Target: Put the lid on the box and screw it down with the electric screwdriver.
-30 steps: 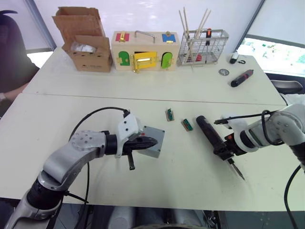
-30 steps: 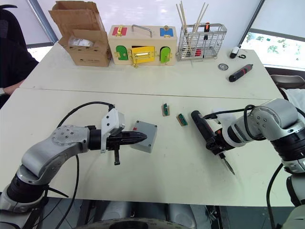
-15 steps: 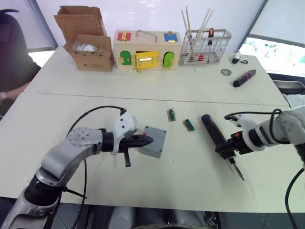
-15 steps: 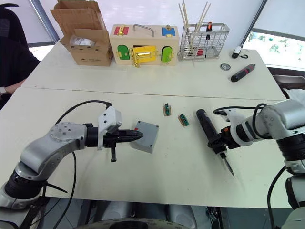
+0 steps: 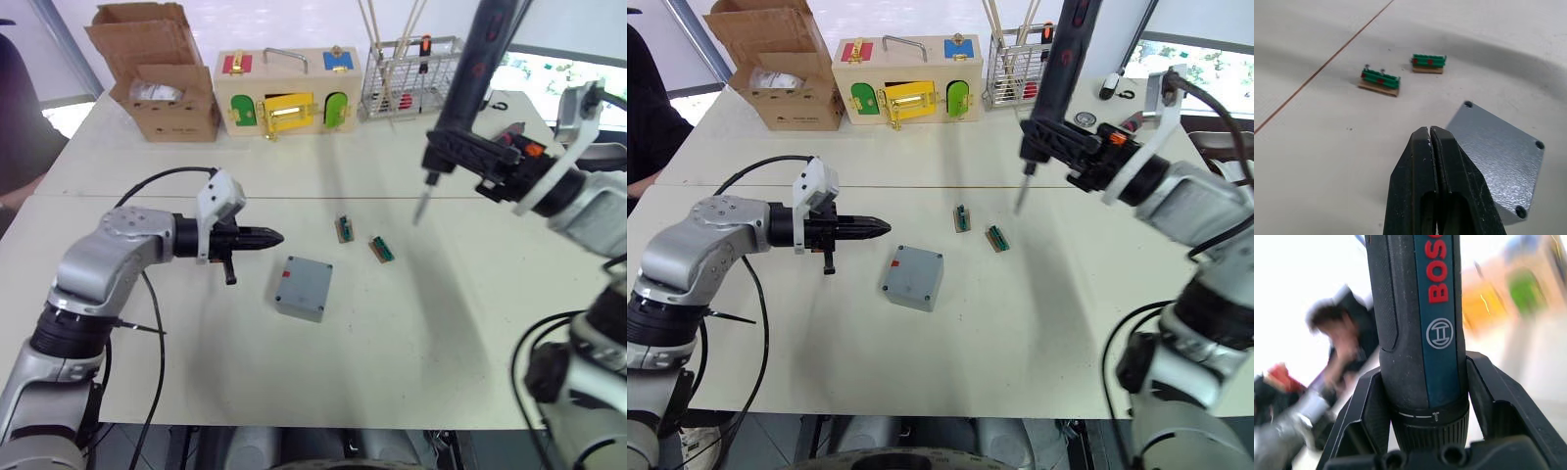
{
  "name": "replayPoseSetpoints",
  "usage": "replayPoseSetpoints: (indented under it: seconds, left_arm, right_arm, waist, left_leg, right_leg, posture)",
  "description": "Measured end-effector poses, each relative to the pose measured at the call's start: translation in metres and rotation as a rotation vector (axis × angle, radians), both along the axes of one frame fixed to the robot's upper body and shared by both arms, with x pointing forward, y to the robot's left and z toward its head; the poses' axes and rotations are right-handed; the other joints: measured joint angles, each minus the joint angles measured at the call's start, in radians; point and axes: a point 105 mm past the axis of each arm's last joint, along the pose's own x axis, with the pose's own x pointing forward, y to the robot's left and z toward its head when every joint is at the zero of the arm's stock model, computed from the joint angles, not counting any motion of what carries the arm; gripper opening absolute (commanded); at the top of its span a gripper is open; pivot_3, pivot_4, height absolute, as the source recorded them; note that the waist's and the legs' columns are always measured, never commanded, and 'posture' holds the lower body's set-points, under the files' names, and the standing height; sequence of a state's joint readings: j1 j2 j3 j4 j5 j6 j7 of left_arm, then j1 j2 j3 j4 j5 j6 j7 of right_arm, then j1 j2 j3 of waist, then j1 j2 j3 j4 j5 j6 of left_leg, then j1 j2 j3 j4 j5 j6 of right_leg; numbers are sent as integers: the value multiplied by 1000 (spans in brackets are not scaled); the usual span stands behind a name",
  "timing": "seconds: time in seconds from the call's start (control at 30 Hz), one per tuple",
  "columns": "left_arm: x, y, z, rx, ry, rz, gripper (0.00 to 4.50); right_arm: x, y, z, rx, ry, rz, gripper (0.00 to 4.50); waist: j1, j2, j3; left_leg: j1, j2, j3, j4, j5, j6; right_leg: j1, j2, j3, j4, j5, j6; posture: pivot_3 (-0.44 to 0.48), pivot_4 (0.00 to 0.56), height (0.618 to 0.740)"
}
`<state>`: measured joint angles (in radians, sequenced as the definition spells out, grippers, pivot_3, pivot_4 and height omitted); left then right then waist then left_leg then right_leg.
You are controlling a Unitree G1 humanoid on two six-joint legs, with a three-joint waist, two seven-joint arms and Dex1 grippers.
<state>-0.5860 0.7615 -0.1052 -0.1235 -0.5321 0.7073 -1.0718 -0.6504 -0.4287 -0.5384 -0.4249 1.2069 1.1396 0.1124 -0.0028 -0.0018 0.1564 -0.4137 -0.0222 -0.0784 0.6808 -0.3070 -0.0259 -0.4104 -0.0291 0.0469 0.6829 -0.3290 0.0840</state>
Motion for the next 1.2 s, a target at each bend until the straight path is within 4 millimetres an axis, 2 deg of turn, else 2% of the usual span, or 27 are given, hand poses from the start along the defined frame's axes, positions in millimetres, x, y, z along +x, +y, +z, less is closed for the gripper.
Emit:
replayPoseSetpoints:
  seconds: [0.13,0.2,0.37,0.53,0.73,0.93,1.2]
  left_arm:
    - [4,4,2,5,14,-10,0]
    - [3,1,6,14,2,-29,0]
    - [-6,-14,5,10,-10,-88,0]
    - [-21,-29,-10,20,7,-146,0]
    - [-25,-28,-23,49,33,-150,0]
    - [-28,-24,-41,134,33,-170,0]
    - [-28,-24,-41,160,-21,-194,0]
  right_arm:
    - [-9,37,0,-64,-186,-87,1909]
    - [-14,59,-12,-138,-262,-102,1909]
    - [-24,81,-47,-256,-348,-110,1909]
    - [-34,90,-70,-283,-315,-31,1909]
    - [-40,98,-80,-292,-306,30,1909]
    - [-34,105,-90,-295,-294,28,1909]
    - [-27,103,-104,-315,-281,-20,1909]
  waist:
    - [-15,1,0]
    - [-18,1,0]
    - [-14,1,0]
    - [-16,1,0]
    - [-15,1,0]
    - [-14,1,0]
    - [-12,1,0]
  left_leg:
    - [0,-1,0,0,3,-6]
    - [0,-1,0,0,4,-7]
    - [0,-2,0,0,5,-8]
    - [1,-2,-1,0,5,-9]
    - [4,-1,-1,0,4,-7]
    - [4,-2,-1,0,6,-10]
    - [5,-2,-1,0,6,-11]
  right_leg:
    - [0,0,0,1,0,0]
    - [-1,0,0,1,0,0]
    - [0,-1,0,1,0,0]
    - [0,0,1,1,0,0]
    - [2,0,1,2,0,0]
    - [2,0,1,2,0,0]
    - [3,0,1,2,0,0]
  posture:
    - [0,150,740]
    - [0,150,740]
    - [0,150,740]
    - [0,150,740]
    - [0,150,740]
    - [0,150,740]
    - [0,150,740]
